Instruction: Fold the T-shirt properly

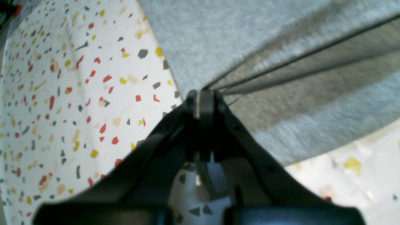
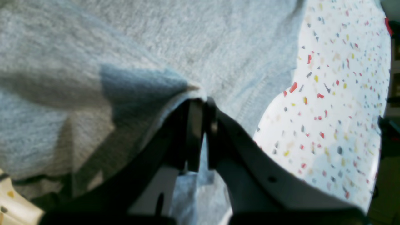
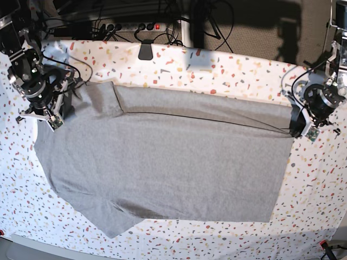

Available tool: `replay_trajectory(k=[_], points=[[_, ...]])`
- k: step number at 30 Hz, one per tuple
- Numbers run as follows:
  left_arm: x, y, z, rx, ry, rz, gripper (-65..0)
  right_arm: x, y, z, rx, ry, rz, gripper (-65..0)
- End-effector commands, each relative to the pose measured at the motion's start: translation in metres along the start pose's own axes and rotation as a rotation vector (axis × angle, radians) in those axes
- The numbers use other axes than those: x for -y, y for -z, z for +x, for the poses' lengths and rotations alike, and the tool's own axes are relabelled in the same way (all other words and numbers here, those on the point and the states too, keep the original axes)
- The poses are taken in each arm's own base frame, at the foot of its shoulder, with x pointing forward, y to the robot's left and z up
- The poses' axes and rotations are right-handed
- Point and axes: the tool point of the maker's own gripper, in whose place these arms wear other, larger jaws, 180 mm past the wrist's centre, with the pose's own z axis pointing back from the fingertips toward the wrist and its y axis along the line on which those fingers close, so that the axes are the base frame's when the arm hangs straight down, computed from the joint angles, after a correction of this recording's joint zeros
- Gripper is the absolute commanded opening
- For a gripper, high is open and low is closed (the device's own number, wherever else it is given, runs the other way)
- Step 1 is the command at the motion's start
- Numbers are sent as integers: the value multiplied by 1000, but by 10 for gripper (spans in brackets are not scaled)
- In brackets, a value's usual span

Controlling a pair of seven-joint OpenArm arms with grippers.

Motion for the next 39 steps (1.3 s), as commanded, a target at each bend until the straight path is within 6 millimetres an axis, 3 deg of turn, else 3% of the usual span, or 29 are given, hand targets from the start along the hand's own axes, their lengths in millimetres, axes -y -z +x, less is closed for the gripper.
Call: replay_trajectory(k=[1, 8, 22, 23, 24, 26, 28, 33, 39], points=[[-18, 0, 13, 33, 21, 42, -650, 21, 1, 10, 23, -19, -49, -650], [-29, 11, 19, 39, 0, 65, -650, 19, 24, 19, 19, 6, -22, -650], [-32, 12, 21, 39, 17, 70, -650, 26, 26, 21, 12, -19, -46, -650], [-32, 12, 21, 39, 17, 70, -639, 26, 26, 21, 11, -19, -46, -650], [-32, 12, 21, 39, 16, 71, -571, 26, 26, 20, 9, -19, -46, -650], [-34, 12, 22, 42, 16, 74, -455, 26, 26, 20, 8, -19, -47, -527], [-34, 12, 23, 42, 18, 76, -424, 28, 26, 20, 9, -14, -58, -420], [-35, 12, 20, 23, 17, 76, -424, 48, 23, 17, -6, 26, -167, -406], [-32, 7, 11, -64, 83, 33, -425, 48, 18, 17, -34, -25, -179, -406]])
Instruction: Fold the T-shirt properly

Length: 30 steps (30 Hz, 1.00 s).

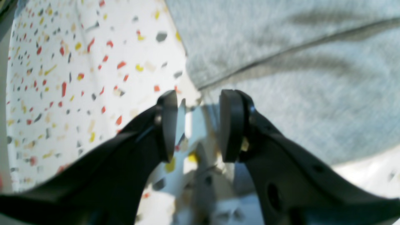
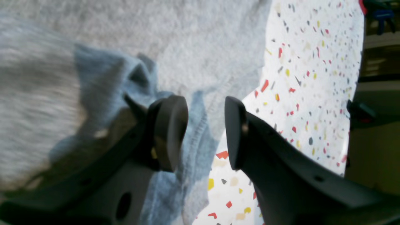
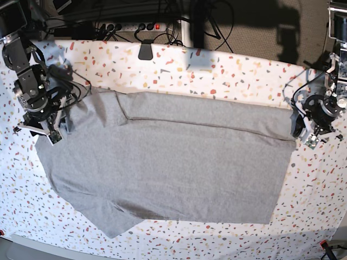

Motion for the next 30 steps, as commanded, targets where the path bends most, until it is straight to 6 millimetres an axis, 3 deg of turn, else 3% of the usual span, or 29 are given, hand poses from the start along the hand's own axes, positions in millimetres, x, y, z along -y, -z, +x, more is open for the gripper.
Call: replay_trajectory(k=[1, 7, 11, 16, 23, 30], points=[[-17, -8, 19, 47, 43, 20, -425, 19, -5, 12, 40, -23, -45, -406], [-12, -33, 36, 33, 248, 28, -425, 16, -29, 6, 39, -126, -65, -406], [-2, -39, 23, -19, 338, 1, -424, 4, -43, -5, 21, -165, -39, -406], [12, -41, 8, -48, 368, -41, -424, -10, -52, -13, 16, -176, -5, -406], [45, -35, -9, -112, 542, -126, -424, -11, -54, -17, -10, -176, -4, -406], [52, -30, -6, -99, 573, -102, -425, -11, -54, -19, -18, -176, -4, -406]])
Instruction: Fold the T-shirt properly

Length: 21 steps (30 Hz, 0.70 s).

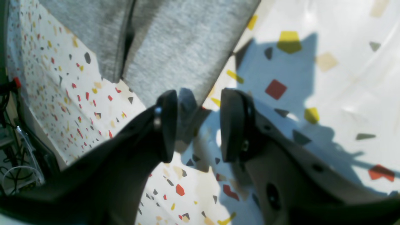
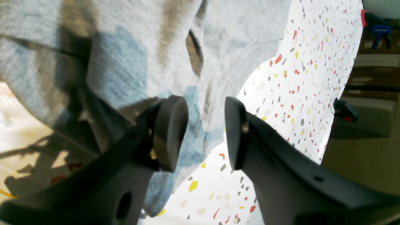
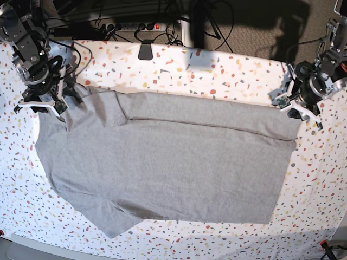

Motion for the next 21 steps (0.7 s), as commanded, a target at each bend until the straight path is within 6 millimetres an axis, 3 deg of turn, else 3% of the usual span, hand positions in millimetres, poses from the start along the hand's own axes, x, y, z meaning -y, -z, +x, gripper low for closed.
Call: replay_trajectory(k=[1, 13, 15, 18, 21], points=[[-21, -4, 1, 7, 13, 54, -425, 18, -2, 6, 21, -8, -45, -406], [-21, 10, -34, -67, 1, 38, -436, 17, -2, 5, 13, -9, -44, -406], [-21, 10, -34, -65, 7, 37, -494, 17, -3, 7, 18, -8, -43, -406], [-14, 10, -34, -65, 13, -3, -650, 15, -6, 9, 23, -9, -38, -406], [-11, 10, -35, -68, 14, -14, -650, 7, -12, 10, 26, -16, -19, -406]])
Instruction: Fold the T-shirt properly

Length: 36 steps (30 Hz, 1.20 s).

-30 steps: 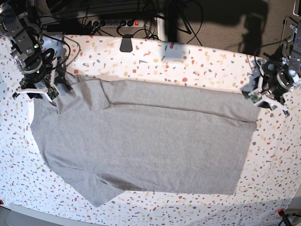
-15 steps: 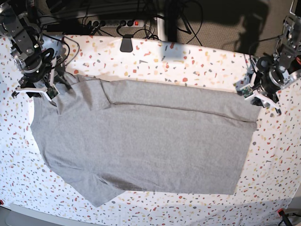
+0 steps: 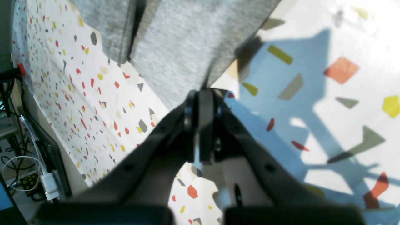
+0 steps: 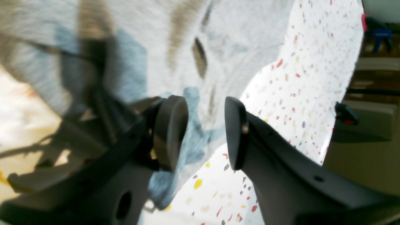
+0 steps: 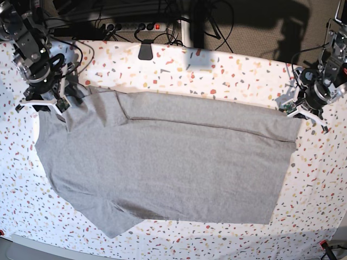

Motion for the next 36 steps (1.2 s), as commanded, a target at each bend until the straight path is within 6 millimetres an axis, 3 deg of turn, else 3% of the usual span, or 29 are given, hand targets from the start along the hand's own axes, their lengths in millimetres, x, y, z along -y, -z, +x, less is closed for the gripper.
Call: replay_trajectory(k=[1, 7, 13, 16, 25, 36], points=[[-9, -4, -6, -19, 12, 19, -650, 11, -4, 5, 16, -11, -28, -406], [-6, -1, -6, -36, 0, 16, -650, -18, -27, -3, 15, -58, 43, -406], [4, 6, 11, 1, -32, 7, -650, -37, -37, -24, -30, -100, 70, -406], [7, 7, 17, 12, -41, 5, -650, -36, -41, -32, -43, -180, 40, -406], [8, 8, 17, 8, -44, 3, -650, -40, -35, -38, -37, -162, 57, -406], [8, 8, 17, 8, -44, 4, -650, -16, -11, -51, -91, -87, 17, -406]])
